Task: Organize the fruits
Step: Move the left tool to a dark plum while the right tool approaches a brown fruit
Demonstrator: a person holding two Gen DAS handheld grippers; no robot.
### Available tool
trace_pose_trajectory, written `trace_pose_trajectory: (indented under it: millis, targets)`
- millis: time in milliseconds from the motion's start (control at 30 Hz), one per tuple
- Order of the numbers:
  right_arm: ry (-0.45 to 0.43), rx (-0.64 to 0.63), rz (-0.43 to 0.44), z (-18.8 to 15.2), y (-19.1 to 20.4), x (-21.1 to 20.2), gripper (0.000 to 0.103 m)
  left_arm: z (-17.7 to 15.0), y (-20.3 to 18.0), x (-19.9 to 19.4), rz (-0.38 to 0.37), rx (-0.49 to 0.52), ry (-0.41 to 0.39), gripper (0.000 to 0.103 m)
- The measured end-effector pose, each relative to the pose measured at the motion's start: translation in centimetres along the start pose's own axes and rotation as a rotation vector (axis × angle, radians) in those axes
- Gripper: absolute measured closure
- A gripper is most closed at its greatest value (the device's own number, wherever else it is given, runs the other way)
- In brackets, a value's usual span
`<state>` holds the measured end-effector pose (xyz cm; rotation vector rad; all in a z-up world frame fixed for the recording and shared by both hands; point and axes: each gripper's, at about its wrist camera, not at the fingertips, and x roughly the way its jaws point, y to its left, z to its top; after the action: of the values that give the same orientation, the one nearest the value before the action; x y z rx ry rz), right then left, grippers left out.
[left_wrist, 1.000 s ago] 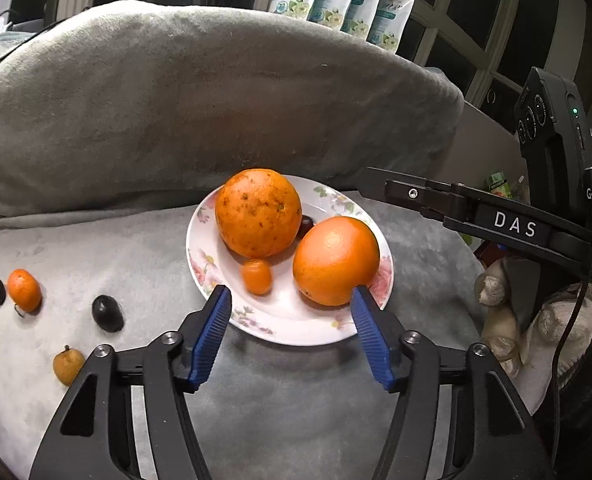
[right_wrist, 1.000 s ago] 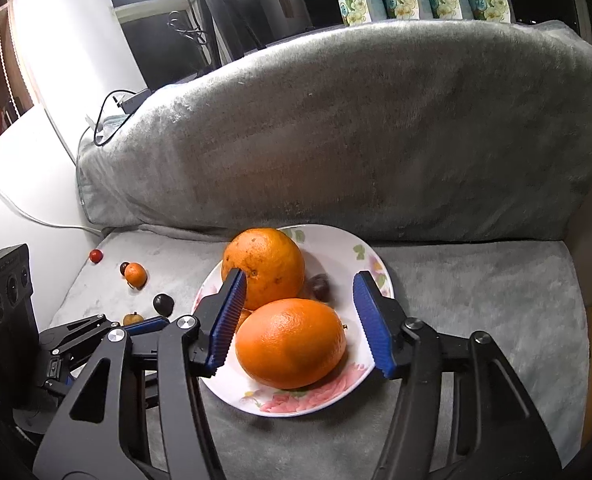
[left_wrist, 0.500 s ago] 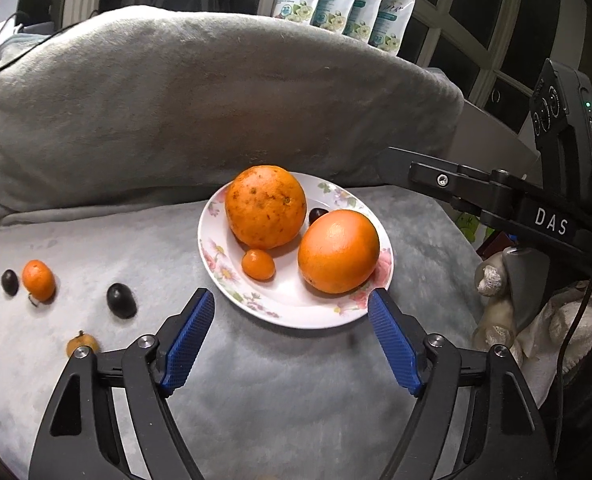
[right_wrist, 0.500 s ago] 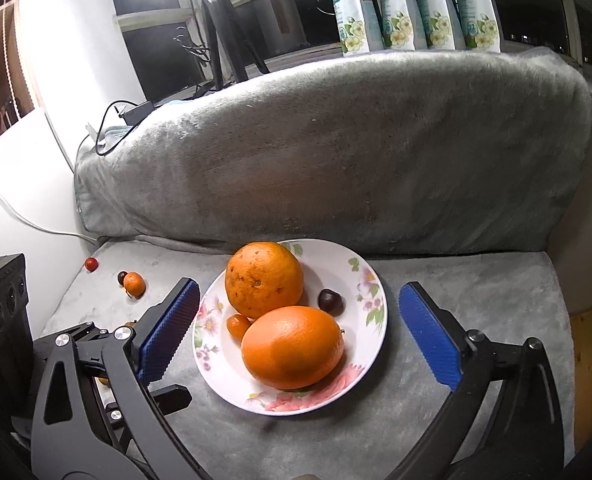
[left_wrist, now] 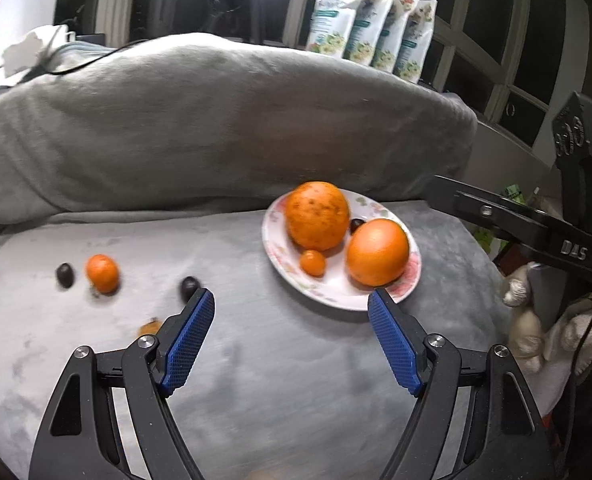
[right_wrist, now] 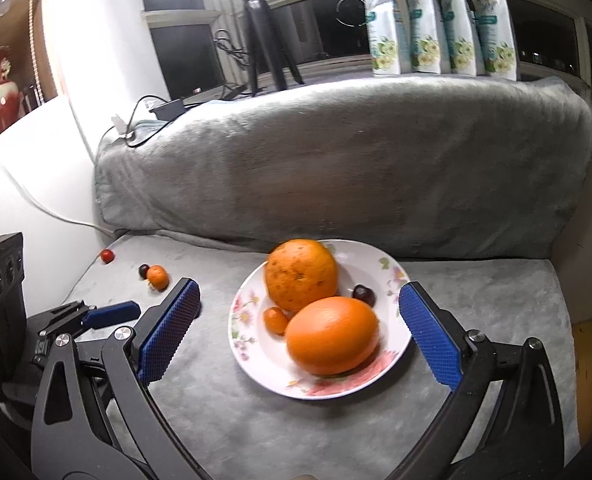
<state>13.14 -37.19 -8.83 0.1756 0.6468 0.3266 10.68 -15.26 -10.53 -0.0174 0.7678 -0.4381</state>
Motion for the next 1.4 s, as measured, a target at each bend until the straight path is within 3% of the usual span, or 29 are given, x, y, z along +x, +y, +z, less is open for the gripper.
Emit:
trace_pose_trajectory:
  millis: [400, 733, 867, 1133, 1300, 1400]
  targets:
    - [0.040, -0.092, 0.073, -1.0, 5.2, -0.1, 0.001, -1.2, 6.7, -2.9, 0.119, -0.103, -0.042, 0.024]
    - [0.122, -0.194, 0.175, -3.0, 11.1, 2.1, 0.002, -1.5, 12.9, -4.3, 0.180, -0.208, -0.069, 0.024]
    - [0.165, -0.236, 0.203, -4.2, 13.3, 3.3, 0.008, -1.7, 14.9, -4.2, 0.201, -0.228, -0.067, 0.024]
    - [0.243, -0.299, 0.259, -6.3, 16.7, 5.2, 0.016, -1.6, 18.2, -2.5, 0.215, -0.255, -0.032, 0.045]
    - [0.292, -0.331, 0.278, -7.3, 17.9, 6.6, 0.029, -1.3, 19.9, -0.2, 0.214, -0.268, 0.009, 0.061]
    - [0.317, -0.340, 0.286, -7.8, 18.2, 7.2, 0.037, -1.3, 20.4, 1.1, 0.211, -0.267, 0.030, 0.063]
